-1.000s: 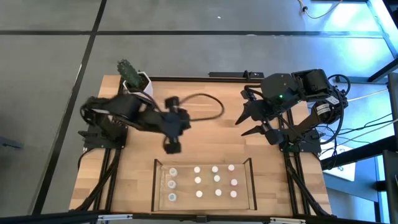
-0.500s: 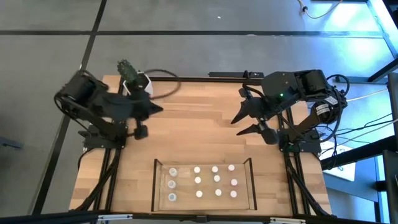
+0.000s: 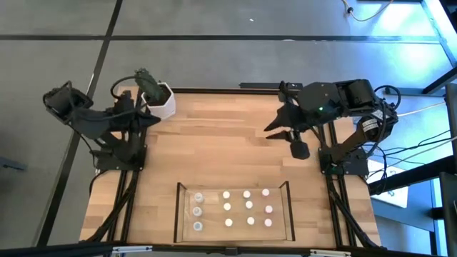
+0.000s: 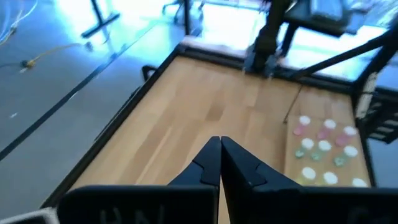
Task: Pick and place medicine bottles onto shelf by color
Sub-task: Return to Home Position
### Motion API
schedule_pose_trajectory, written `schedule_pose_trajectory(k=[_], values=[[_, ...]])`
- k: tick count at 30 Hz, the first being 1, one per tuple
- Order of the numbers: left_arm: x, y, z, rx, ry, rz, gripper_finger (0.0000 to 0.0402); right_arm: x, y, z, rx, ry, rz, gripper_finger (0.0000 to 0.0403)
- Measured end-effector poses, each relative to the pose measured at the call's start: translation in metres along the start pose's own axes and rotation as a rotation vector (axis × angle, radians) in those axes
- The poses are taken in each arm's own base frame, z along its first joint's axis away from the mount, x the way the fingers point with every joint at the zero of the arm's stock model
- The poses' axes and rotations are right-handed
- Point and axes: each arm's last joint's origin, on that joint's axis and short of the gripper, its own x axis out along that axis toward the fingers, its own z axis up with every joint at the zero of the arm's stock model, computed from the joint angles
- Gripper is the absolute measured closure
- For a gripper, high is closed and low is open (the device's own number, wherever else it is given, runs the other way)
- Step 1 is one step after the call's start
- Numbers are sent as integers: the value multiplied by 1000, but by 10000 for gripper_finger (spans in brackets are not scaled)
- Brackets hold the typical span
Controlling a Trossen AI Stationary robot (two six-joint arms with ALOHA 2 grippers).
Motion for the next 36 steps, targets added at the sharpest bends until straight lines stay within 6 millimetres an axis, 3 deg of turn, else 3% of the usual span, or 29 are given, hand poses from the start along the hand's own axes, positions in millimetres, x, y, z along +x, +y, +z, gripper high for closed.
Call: schedule_pose_trajectory(k=[4, 7, 12, 16, 27, 32, 36], values=[[4, 7, -23, -15, -95, -86, 401, -13, 0, -2, -45, -27, -13, 351], [5, 13, -38, -3, -173, -170, 401, -33, 1, -7, -69, -68, -6, 393], [6, 22, -61, 38, -329, -372, 401, -68, 2, -16, -43, -150, 5, 392], [5, 33, -80, 77, -469, -512, 401, -86, 6, -24, -32, -224, 55, 398], [19, 61, -145, 21, -590, -574, 400, -81, 12, -64, -36, -365, 110, 397], [24, 70, -166, -19, -657, -585, 400, -76, 12, -92, -23, -461, 113, 400], [30, 65, -172, 8, -642, -590, 401, -67, 11, -115, 16, -540, 124, 399]])
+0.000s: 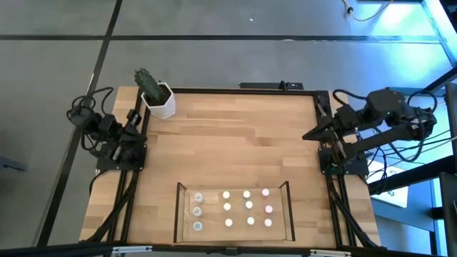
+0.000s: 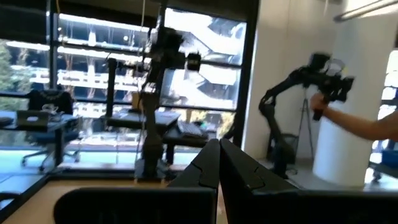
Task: Pick and place medicine bottles onto shelf by color
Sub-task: Return to Home Position
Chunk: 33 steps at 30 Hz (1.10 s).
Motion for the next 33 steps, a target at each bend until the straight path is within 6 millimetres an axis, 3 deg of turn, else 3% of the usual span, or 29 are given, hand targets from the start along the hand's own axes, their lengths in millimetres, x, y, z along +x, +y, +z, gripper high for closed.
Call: schedule_pose_trajectory(k=[8, 19, 26, 33], values=[[3, -1, -6, 6, -7, 21, 399, 2, -4, -61, 39, -147, 9, 399], [14, -5, -38, -56, 18, 31, 401, 4, -7, -134, 46, -331, 29, 399], [21, -8, -63, -91, -20, 30, 401, -2, -9, -165, 43, -421, 39, 399], [25, -10, -90, -155, -12, 30, 401, -25, -8, -182, 54, -531, 17, 399]])
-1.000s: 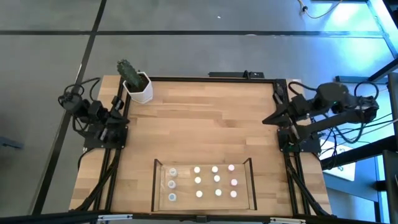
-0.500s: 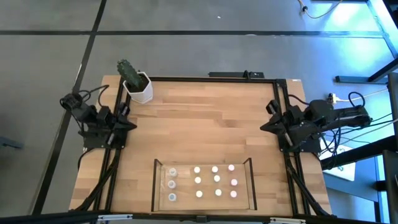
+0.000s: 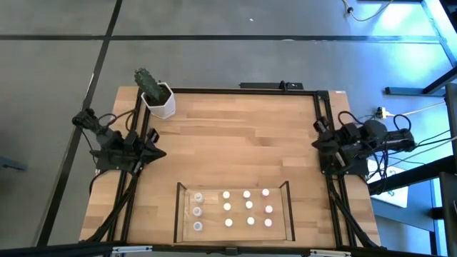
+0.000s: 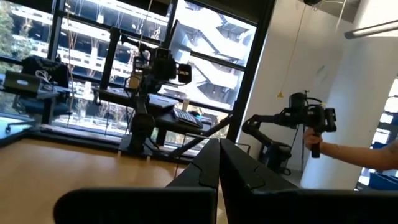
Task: Pick and place medicine bottles onto shelf by color
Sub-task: Return to Home Position
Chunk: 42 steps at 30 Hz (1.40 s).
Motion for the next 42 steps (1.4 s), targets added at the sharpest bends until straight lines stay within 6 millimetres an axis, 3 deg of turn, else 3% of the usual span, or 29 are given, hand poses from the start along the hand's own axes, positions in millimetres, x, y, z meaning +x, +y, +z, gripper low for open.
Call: schedule_pose_trajectory(k=[7, 12, 18, 26, 33, 42], values=[[1, 3, -22, -33, -24, -3, 400, -23, 0, -9, -7, -86, 4, 399], [1, 5, -30, -38, -34, 3, 397, -20, -4, -25, 15, -56, -44, 399], [1, 7, -32, 13, -24, 71, 400, -21, -9, -54, 111, -25, -75, 399], [1, 7, -35, 41, 0, 82, 393, -26, -17, -97, 133, 151, -170, 399], [1, 8, -39, 56, 37, 87, 400, -30, -24, -110, 89, 265, -379, 390], [1, 8, -40, 61, 47, 89, 382, -30, -25, -111, -11, 292, -379, 385]])
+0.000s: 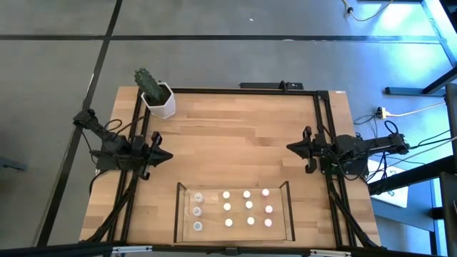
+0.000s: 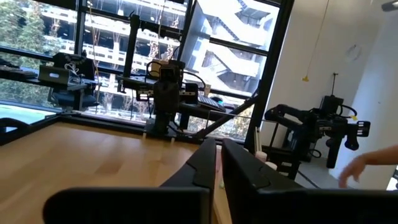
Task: Pick and place medicine bottles onto shelf by color
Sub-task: Return to Home Position
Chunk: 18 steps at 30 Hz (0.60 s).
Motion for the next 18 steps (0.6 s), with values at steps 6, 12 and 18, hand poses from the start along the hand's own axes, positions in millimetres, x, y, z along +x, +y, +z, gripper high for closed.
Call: schedule_pose_trajectory(k=[6, 12, 18], values=[[0, 0, 0, 0, 0, 0, 374, 0, 0, 0, -1, 0, 0, 384], [0, 0, 0, 0, -1, 0, 371, 0, 0, 0, -1, 0, 0, 384], [0, 0, 0, 0, -1, 0, 379, 0, 0, 0, 0, -1, 0, 384]])
